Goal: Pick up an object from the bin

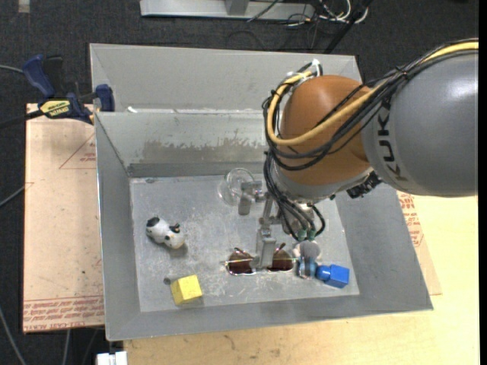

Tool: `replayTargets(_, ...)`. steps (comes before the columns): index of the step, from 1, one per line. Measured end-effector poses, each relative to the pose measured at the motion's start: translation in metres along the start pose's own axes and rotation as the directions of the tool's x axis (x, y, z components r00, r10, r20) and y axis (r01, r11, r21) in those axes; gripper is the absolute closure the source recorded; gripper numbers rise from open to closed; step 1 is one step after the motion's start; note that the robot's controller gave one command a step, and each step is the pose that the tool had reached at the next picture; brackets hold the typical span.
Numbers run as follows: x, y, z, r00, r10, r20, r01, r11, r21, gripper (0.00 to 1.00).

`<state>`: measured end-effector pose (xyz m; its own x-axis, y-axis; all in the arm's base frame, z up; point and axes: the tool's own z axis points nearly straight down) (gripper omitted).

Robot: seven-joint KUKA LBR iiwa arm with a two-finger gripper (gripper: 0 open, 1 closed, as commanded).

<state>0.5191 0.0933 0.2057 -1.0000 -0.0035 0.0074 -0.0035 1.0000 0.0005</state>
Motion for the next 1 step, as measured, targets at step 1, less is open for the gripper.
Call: replayTargets(1,-0.0016,-0.0006,-0.0042,1.000,0.003,0.008,-0.003,1.000,-0.001,0.00)
